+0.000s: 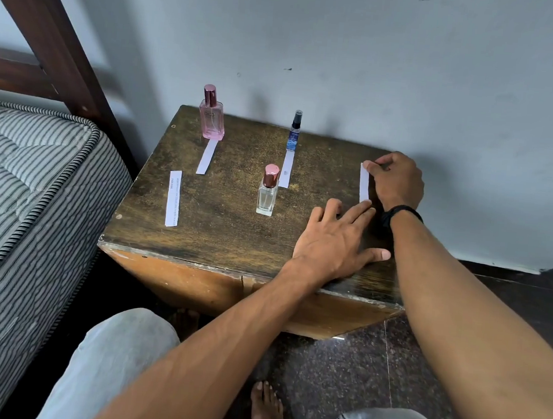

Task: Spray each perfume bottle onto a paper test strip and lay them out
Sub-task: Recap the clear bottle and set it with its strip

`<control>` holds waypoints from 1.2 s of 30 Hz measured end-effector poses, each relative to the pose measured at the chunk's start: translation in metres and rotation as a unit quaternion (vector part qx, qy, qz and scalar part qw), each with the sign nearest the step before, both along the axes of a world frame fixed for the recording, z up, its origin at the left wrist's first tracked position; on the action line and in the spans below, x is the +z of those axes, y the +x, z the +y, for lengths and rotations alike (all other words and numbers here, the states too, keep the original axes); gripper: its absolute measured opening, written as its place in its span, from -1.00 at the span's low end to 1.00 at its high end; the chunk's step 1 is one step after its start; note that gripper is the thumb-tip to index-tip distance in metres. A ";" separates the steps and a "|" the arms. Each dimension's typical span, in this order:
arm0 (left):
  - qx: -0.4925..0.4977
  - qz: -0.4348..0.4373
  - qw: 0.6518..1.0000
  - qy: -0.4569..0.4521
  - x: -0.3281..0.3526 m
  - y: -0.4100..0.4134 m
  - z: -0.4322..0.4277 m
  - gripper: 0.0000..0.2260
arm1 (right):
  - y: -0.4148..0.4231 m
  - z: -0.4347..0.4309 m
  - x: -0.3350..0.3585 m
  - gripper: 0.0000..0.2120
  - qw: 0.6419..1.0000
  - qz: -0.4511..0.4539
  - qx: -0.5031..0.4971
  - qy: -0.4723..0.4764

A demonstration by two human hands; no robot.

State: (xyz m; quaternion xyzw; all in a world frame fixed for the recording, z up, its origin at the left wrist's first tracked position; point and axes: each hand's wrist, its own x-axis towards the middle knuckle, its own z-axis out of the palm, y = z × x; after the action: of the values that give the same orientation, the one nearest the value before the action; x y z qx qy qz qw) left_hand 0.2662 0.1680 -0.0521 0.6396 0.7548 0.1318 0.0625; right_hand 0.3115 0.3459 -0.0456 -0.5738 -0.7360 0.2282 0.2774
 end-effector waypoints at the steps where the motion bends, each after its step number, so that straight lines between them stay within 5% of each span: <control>1: 0.002 -0.003 1.000 0.001 0.000 0.000 0.000 -0.24 | 0.000 0.001 0.000 -0.75 1.000 0.002 0.000 -0.002; 36: 0.016 0.000 1.000 -0.003 0.001 0.001 0.002 -0.21 | 0.002 0.005 -0.005 -0.77 1.000 -0.007 0.013 0.013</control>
State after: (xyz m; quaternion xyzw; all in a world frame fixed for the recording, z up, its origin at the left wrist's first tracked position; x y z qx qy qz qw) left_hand 0.2674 0.1703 -0.0516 0.6272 0.7654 0.1302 0.0620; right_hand 0.3136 0.3510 -0.0504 -0.5625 -0.7480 0.2184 0.2765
